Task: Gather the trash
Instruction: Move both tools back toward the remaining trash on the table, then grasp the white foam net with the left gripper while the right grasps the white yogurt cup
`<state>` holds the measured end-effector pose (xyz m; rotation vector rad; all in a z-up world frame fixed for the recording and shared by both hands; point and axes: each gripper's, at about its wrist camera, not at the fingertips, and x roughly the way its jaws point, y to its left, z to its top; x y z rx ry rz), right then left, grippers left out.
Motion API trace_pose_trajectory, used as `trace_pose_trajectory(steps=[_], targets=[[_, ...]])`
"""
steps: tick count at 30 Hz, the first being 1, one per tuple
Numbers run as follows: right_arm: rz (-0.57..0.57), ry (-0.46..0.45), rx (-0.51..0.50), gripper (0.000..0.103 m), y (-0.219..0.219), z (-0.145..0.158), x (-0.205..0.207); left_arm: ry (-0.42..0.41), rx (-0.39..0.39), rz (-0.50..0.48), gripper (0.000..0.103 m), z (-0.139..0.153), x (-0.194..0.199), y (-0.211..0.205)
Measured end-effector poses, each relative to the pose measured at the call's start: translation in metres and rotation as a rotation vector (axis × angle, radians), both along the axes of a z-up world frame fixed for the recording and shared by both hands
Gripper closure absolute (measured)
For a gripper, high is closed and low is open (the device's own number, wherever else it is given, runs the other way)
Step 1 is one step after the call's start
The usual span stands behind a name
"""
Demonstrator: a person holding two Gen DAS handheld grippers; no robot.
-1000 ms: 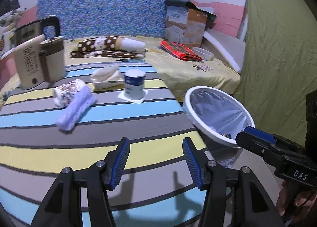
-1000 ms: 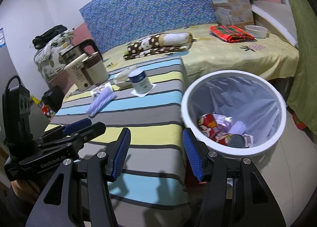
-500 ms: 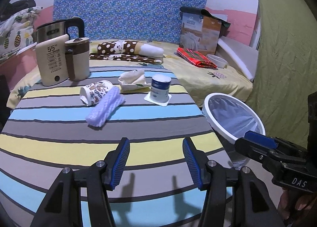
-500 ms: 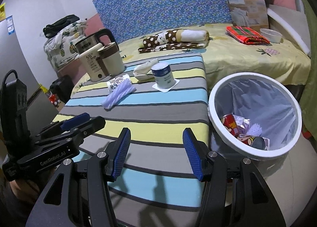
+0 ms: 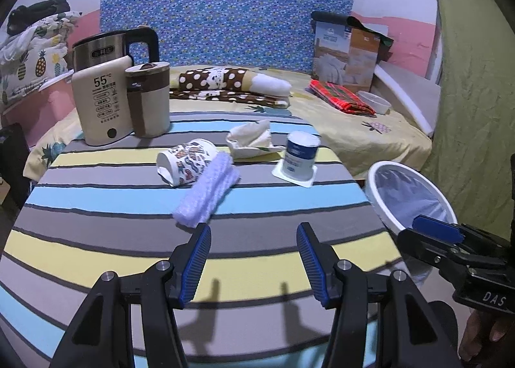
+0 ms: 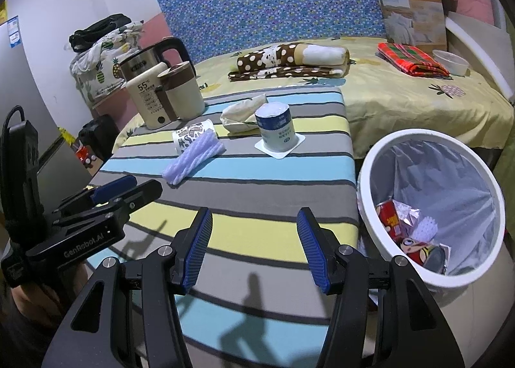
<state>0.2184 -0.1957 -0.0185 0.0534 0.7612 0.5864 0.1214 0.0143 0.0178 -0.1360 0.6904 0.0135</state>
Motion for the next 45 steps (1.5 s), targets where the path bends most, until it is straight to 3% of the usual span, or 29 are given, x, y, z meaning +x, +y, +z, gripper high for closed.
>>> trace_pose_trajectory(steps=[18,26,29,30,34,45], targets=[[0.011,0.02,-0.026,0.046,0.024,-0.008,0.045,0.015,0.008,0.043,0.048,-0.019,0.073,0.049],[0.004,0.034,-0.024,0.046,0.025,-0.012,0.064,0.088,0.014,0.004,0.045,-0.039,0.102,0.054],[0.001,0.034,-0.033,0.046,0.027,-0.012,0.07,0.128,0.058,-0.008,0.045,-0.05,0.107,0.047],[0.002,0.034,-0.034,0.046,0.028,-0.012,0.072,0.141,0.062,-0.007,0.046,-0.052,0.108,0.046],[0.0,0.029,-0.04,0.046,0.032,-0.013,0.081,0.143,0.076,0.011,0.07,-0.052,0.105,0.043],[-0.017,0.008,-0.083,0.046,0.041,-0.016,0.111,0.116,0.038,0.028,0.075,-0.049,0.097,0.048]])
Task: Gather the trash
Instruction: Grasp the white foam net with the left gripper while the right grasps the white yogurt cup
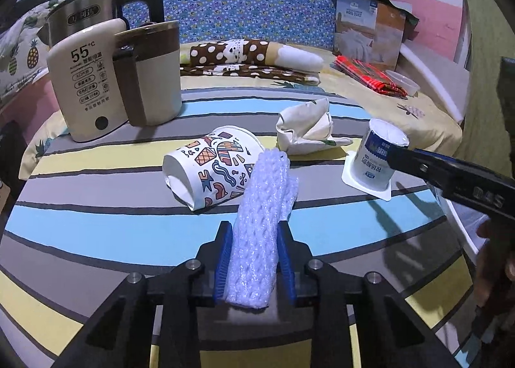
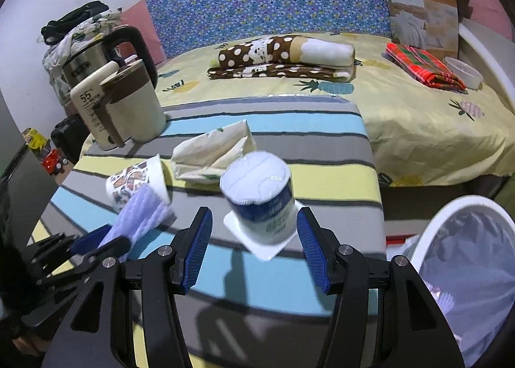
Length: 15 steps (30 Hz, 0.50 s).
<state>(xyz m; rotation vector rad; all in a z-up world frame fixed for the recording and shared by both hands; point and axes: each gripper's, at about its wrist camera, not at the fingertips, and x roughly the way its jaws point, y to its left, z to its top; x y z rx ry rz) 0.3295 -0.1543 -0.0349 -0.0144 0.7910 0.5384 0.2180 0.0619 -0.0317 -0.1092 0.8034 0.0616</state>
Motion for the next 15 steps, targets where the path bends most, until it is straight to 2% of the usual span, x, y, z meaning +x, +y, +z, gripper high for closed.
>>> trace_pose_trajectory(steps=[8,15], targets=[[-0.002,-0.009,-0.032,0.046,0.01,-0.002,0.016,-0.004,-0.01,-0.001,0.075,0.0,0.0,0.003],[0.002,-0.016,-0.017,0.047,0.008,0.002,0.014,-0.007,-0.001,0.002,0.075,0.001,-0.002,0.004]])
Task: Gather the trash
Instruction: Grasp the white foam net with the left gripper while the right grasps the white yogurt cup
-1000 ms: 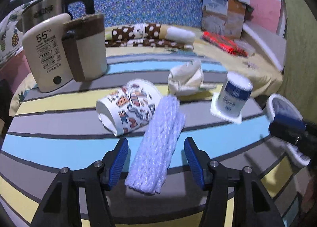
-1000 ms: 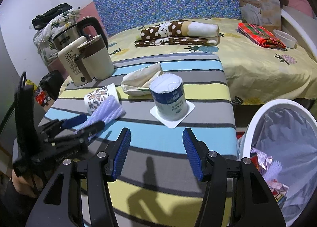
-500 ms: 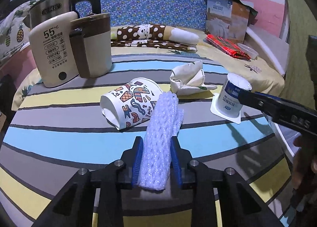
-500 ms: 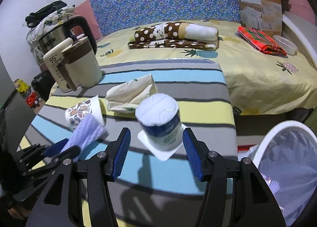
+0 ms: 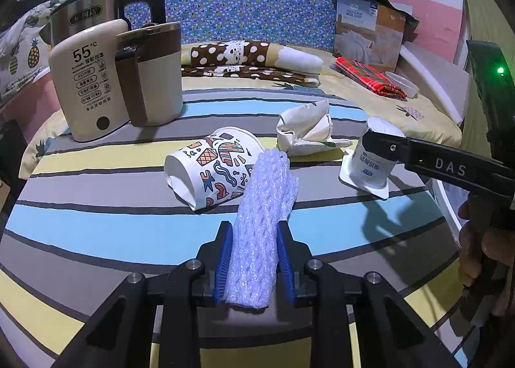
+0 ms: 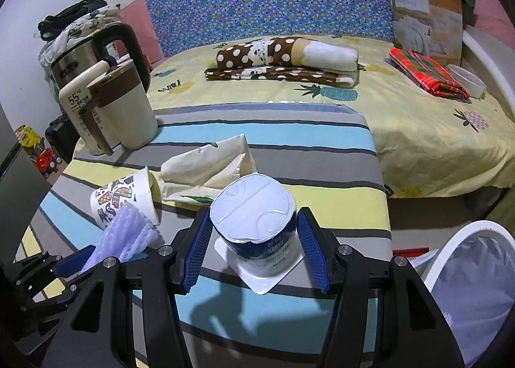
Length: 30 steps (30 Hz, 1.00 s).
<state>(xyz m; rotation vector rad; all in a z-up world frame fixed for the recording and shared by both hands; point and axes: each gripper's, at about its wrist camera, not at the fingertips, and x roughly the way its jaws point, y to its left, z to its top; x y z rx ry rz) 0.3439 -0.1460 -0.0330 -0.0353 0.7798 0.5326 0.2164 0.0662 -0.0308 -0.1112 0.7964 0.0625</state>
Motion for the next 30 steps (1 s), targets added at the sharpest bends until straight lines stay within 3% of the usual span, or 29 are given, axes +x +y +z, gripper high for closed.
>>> trace_pose_trajectory(steps=[16,30], targets=[[0.034,-0.009,0.07,0.048,-0.017,0.015,-0.047,-0.028,-0.007,0.014,0.076,0.017,-0.035,-0.019],[0.013,-0.008,0.11,0.048,-0.048,0.022,-0.089,-0.047,-0.017,-0.035,0.076,0.032,-0.075,-0.058]])
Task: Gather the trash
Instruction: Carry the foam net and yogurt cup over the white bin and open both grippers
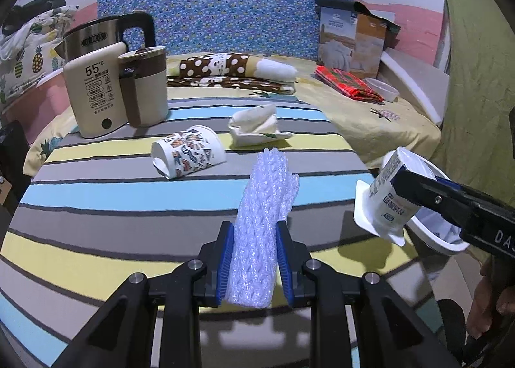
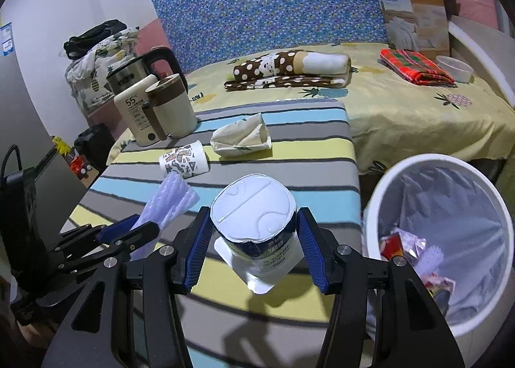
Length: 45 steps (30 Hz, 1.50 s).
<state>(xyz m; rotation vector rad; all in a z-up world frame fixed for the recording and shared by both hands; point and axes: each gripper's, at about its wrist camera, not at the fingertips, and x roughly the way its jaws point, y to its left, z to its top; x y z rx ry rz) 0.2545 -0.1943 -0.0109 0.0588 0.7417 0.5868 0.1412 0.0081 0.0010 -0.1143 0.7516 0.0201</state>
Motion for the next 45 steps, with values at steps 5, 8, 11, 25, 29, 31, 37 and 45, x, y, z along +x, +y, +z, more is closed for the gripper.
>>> trace_pose_trajectory(steps=[5,8,11,25,29,31,37,45], targets=[[-0.008,-0.004,0.003,0.048,-0.009,0.0,-0.013,-0.003,0.0,-0.025,0.076,0.004,-0.011,-0.016],[-0.018,-0.009,0.003,0.048,-0.015,0.001,-0.017,-0.004,0.0,-0.046,0.076,0.006,-0.016,-0.028],[-0.031,-0.013,0.005,0.048,-0.022,0.001,-0.018,-0.006,0.003,-0.064,0.076,0.008,-0.017,-0.04],[-0.132,-0.02,0.017,0.048,-0.067,-0.003,-0.02,-0.014,0.016,-0.155,0.076,0.017,-0.004,-0.086],[-0.162,-0.025,0.017,0.048,-0.08,-0.002,-0.02,-0.02,0.018,-0.18,0.076,0.019,0.004,-0.098],[-0.179,-0.028,0.017,0.048,-0.087,-0.002,-0.02,-0.023,0.02,-0.196,0.076,0.019,0.007,-0.105],[-0.226,-0.024,0.019,0.048,-0.107,-0.005,-0.017,-0.027,0.027,-0.245,0.076,0.019,0.018,-0.127],[-0.28,-0.009,0.022,0.048,-0.128,-0.012,-0.012,-0.009,0.023,-0.308,0.076,0.008,0.037,-0.154]])
